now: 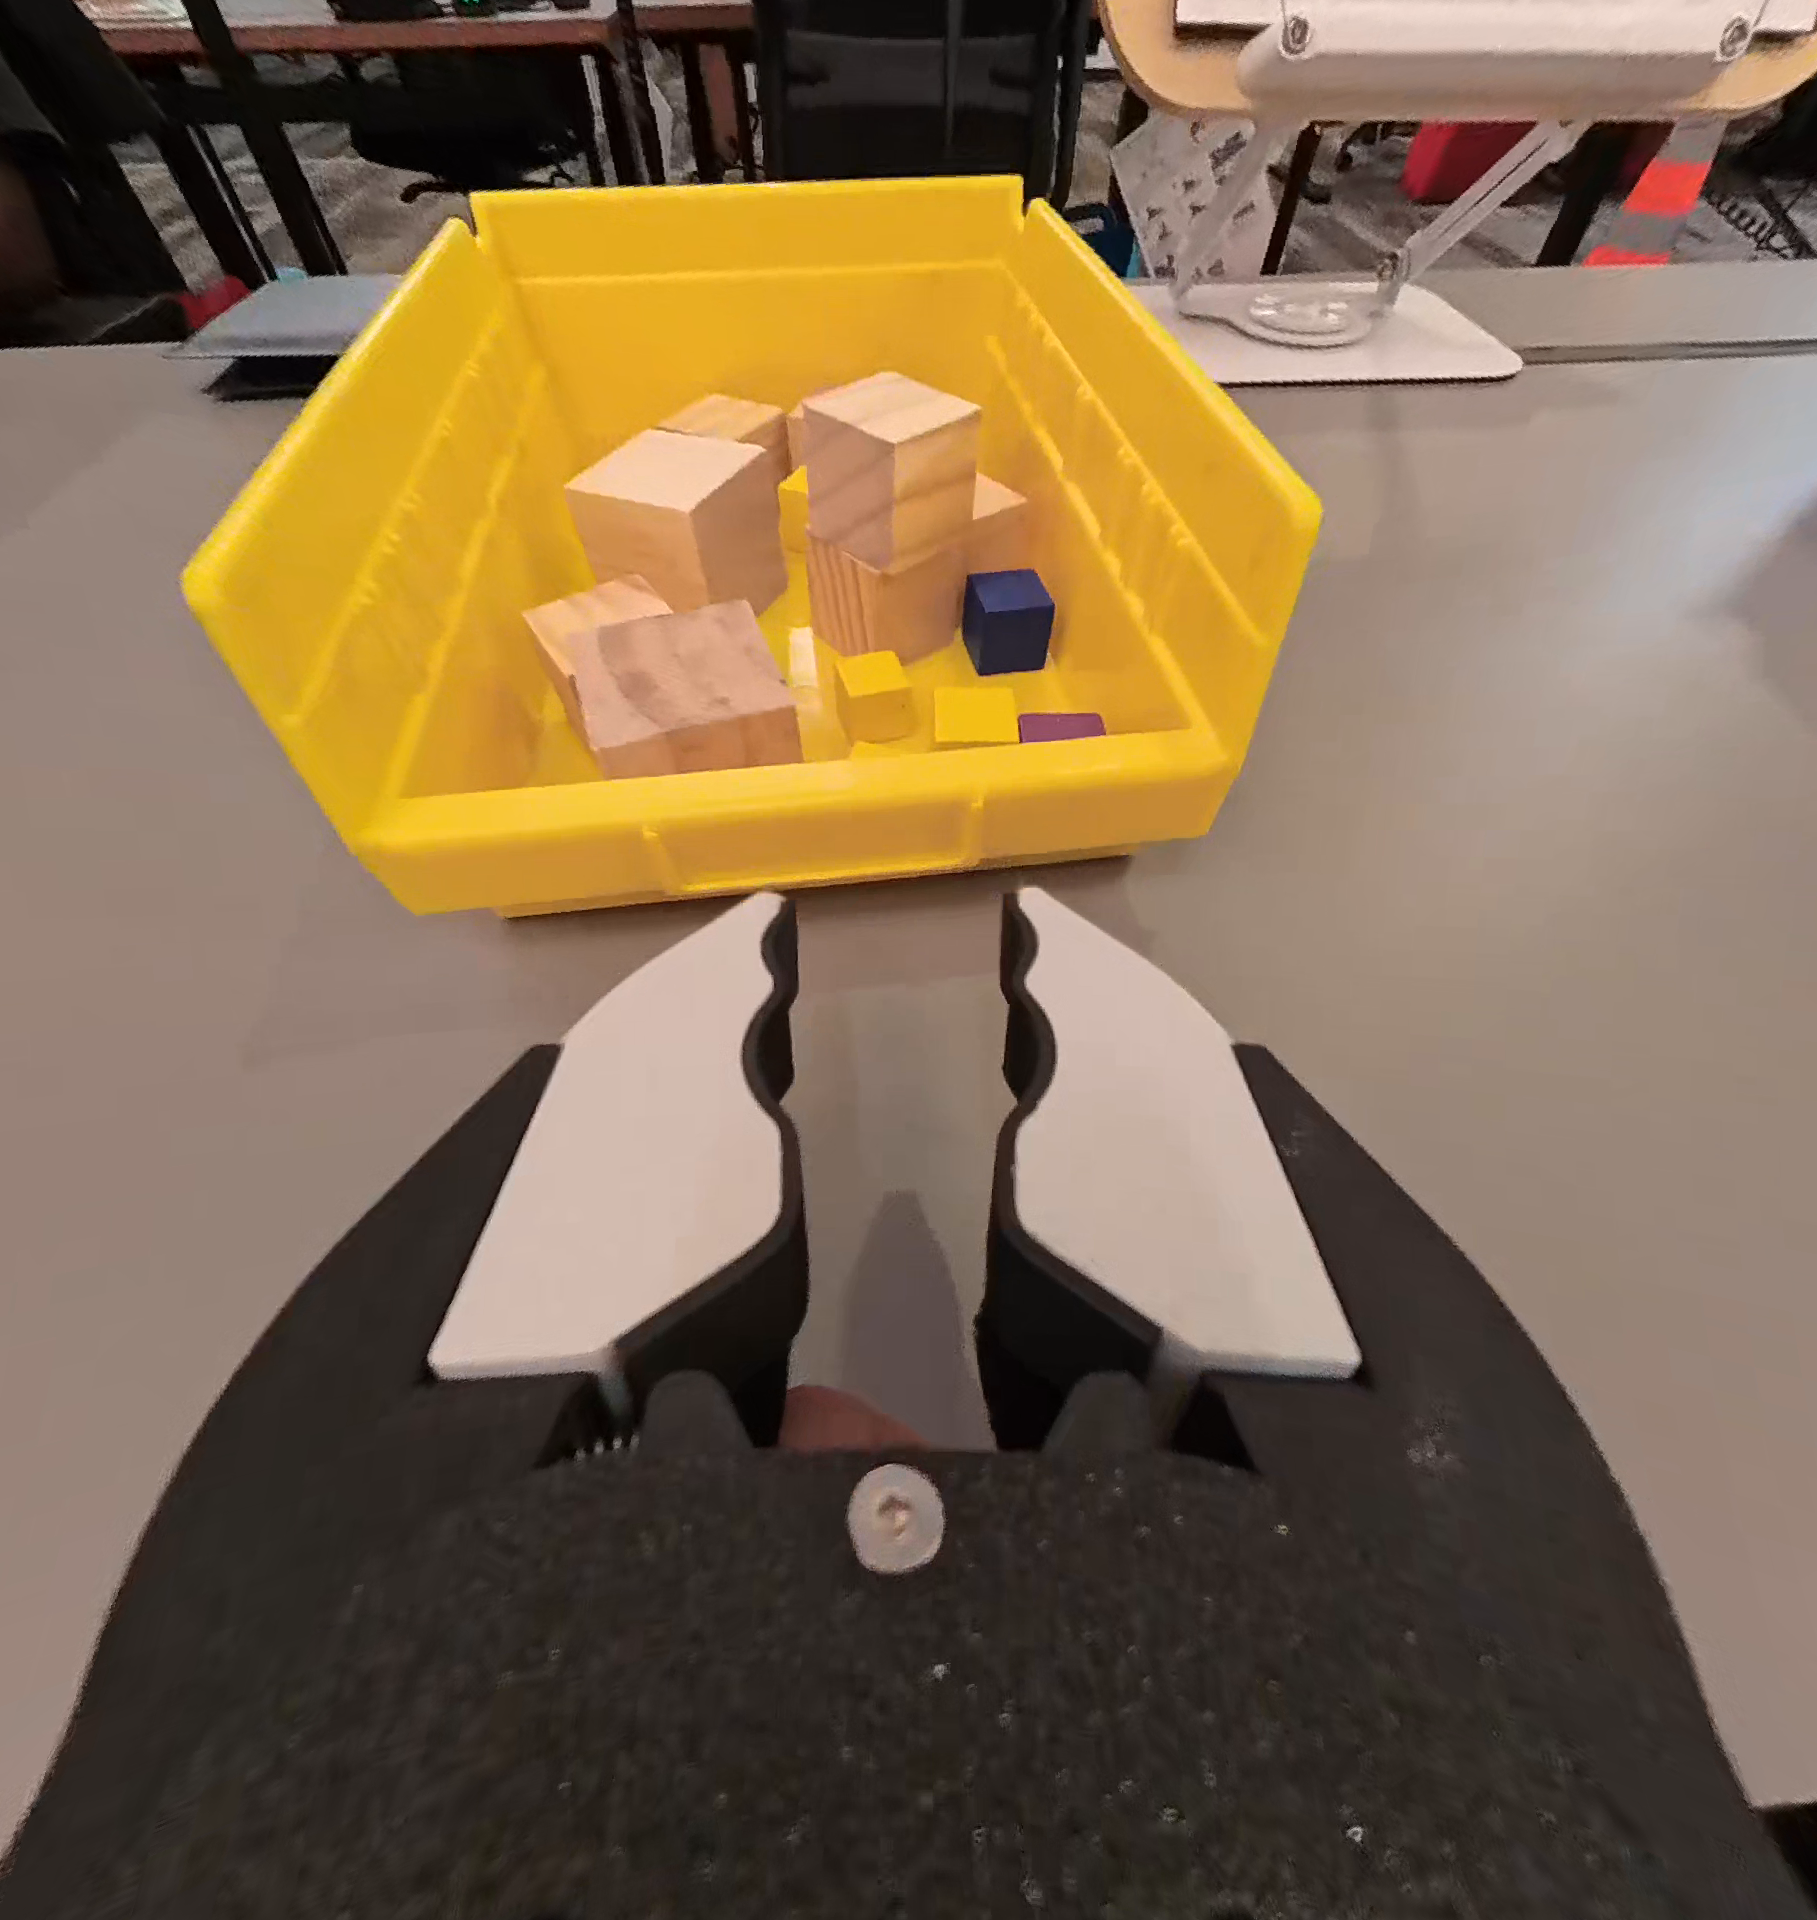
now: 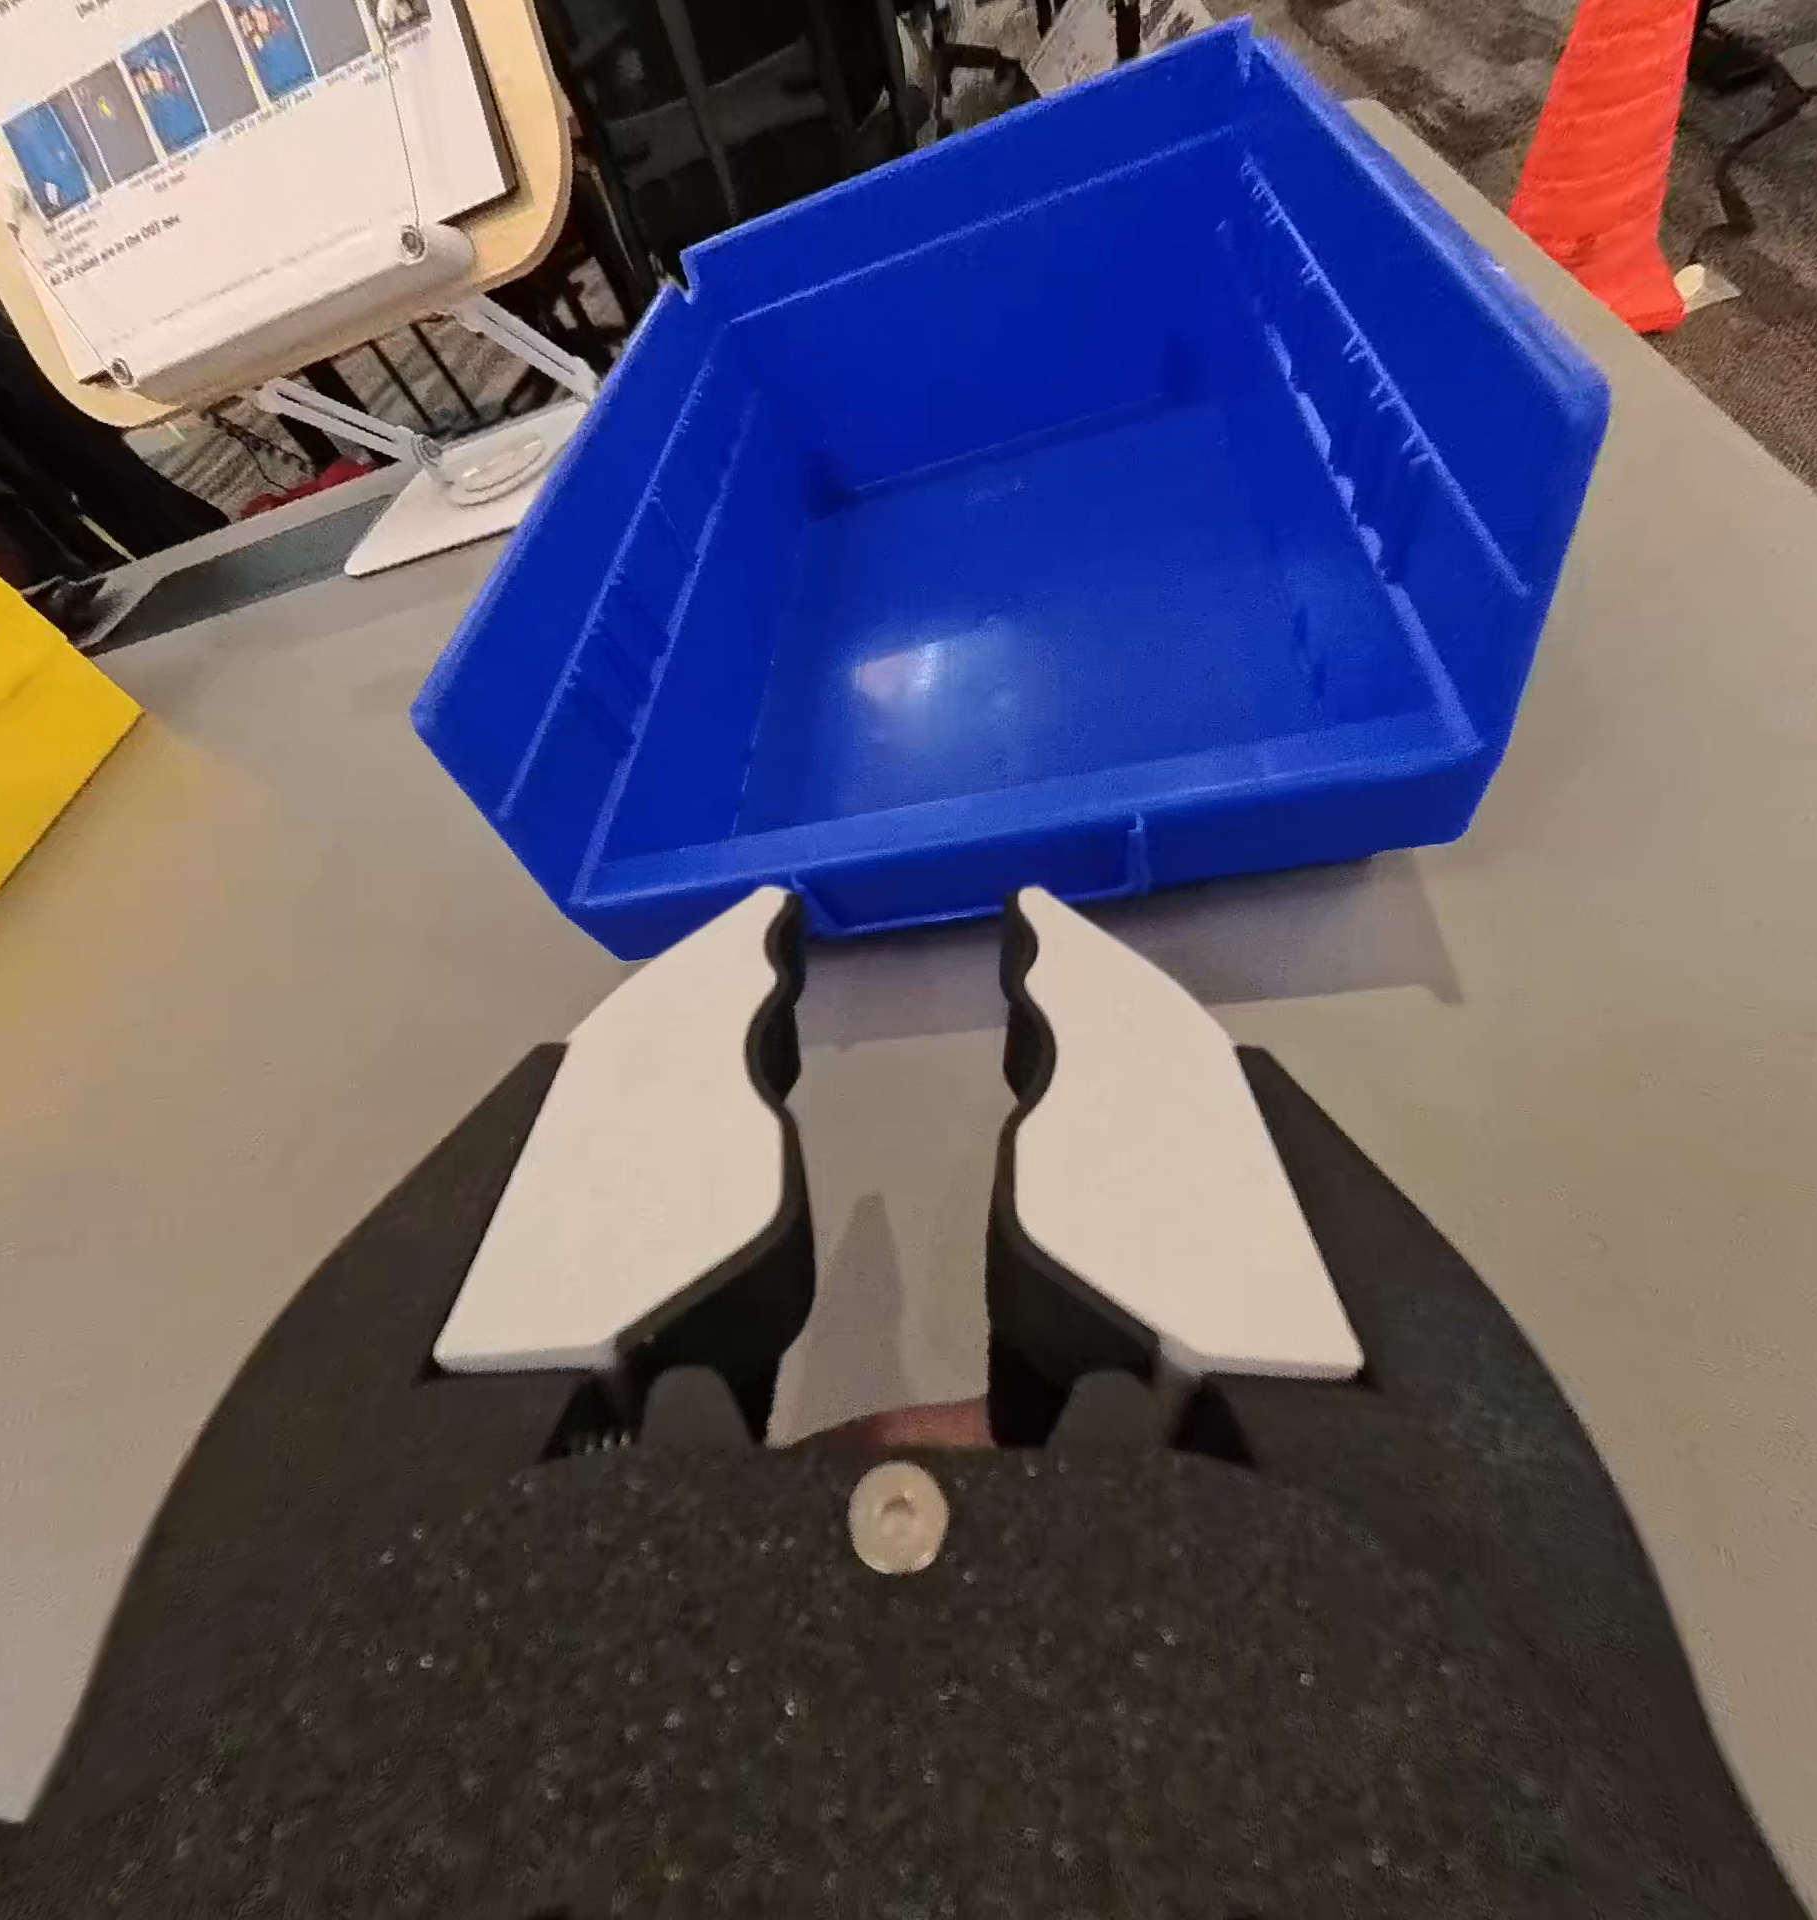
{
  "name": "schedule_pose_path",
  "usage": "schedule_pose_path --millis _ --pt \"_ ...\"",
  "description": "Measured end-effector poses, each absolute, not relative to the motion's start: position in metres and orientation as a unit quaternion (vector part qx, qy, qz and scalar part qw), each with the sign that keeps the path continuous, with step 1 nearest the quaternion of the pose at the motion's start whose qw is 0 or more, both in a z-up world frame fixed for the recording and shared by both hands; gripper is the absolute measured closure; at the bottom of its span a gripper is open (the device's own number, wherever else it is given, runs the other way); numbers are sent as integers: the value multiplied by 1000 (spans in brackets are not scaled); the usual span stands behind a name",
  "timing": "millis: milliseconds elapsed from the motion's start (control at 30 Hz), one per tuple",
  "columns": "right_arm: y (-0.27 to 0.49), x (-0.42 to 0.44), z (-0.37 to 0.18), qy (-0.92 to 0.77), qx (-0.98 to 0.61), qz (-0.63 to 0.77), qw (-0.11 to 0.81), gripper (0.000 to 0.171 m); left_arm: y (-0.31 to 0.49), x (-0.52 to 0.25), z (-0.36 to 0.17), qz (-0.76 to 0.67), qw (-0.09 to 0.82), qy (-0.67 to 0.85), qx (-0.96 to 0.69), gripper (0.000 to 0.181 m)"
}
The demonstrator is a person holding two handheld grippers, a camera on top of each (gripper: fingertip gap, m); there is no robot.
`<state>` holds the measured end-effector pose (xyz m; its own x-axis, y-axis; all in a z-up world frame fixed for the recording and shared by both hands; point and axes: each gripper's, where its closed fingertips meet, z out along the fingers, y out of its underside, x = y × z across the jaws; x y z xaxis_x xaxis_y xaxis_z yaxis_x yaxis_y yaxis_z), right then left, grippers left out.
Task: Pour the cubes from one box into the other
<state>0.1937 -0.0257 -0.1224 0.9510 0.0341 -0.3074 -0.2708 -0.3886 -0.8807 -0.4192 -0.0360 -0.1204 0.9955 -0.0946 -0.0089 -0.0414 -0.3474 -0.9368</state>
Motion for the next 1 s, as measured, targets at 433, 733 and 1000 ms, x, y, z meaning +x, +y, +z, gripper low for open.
schedule_pose_path --millis 433,733,1000 --pt "-27 186 -121 62 -821 135 552 137 -37 -433 -124 9 570 45 -820 146" --pt "-28 181 -124 59 -824 140 545 137 -38 -431 -115 -20 579 23 -815 141" --pt "-24 168 -116 40 -813 155 559 137 -18 -425 -30 -152 598 55 -785 101"
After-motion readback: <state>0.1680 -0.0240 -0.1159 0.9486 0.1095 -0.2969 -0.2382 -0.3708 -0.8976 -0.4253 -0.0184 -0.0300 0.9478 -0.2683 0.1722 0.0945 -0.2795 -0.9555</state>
